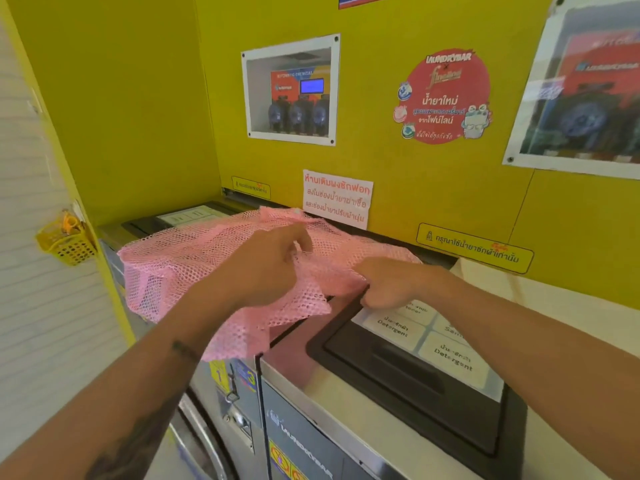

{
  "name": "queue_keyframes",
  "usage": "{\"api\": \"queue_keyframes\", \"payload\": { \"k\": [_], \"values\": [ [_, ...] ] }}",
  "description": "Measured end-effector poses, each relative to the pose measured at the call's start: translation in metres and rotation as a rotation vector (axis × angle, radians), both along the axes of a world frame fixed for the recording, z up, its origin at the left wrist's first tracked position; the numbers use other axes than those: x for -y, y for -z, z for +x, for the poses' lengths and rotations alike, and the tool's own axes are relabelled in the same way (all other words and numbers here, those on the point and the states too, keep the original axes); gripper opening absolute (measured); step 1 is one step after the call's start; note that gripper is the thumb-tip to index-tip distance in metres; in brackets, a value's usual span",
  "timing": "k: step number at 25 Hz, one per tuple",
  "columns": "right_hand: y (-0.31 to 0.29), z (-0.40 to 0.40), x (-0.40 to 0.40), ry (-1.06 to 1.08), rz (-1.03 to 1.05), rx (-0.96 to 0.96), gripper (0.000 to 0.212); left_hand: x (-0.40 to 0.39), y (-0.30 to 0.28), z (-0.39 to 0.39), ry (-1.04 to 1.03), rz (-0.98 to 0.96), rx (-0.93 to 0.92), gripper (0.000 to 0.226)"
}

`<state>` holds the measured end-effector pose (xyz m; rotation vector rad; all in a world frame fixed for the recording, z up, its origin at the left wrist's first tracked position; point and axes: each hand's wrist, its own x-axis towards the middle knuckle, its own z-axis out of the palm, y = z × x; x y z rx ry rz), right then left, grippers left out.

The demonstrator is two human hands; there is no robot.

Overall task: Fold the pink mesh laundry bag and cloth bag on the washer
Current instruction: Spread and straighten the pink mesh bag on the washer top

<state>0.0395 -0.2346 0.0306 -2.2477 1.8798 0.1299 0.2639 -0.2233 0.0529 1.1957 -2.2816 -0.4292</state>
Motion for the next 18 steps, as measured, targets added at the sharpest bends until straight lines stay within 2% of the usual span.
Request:
{"api": "queue_keyframes", "payload": {
  "k": [2, 4, 5, 7, 8, 10, 13, 16, 18],
  "values": [
    [0.003, 0.001, 0.004, 0.035, -0.053, 0.08, 0.038, -0.006, 0.001, 0.002, -0.027, -0.049, 0.004, 0.033],
    [-0.003, 0.002, 0.005, 0.006, -0.08, 0.111, 0.019, -0.02, 0.007, 0.003, -0.035, -0.003, -0.016, 0.021],
    [-0.008, 0.002, 0.001, -0.016, -0.079, 0.101, 0.015, -0.025, 0.01, 0.004, -0.062, 0.01, -0.007, 0.028],
    [-0.015, 0.0, -0.004, -0.037, -0.052, 0.098, 0.039, -0.029, 0.015, 0.009, -0.143, -0.06, 0.138, 0.048],
    [-0.015, -0.002, -0.007, -0.053, -0.04, 0.06, 0.042, -0.028, 0.016, 0.012, -0.177, -0.09, 0.227, 0.046],
    [-0.004, -0.012, -0.009, -0.062, -0.044, -0.034, 0.035, -0.027, 0.018, 0.021, -0.21, -0.044, 0.352, 0.041],
    [0.014, -0.032, -0.007, 0.032, -0.205, -0.117, 0.006, -0.029, 0.023, 0.044, -0.23, 0.093, 0.459, 0.04],
    [0.012, -0.054, -0.002, 0.152, -0.441, -0.156, 0.022, -0.033, 0.028, 0.067, -0.242, 0.141, 0.502, 0.034],
    [0.009, -0.062, -0.003, 0.198, -0.339, -0.081, 0.01, -0.034, 0.029, 0.073, -0.256, 0.165, 0.423, 0.029]
  ]
}}
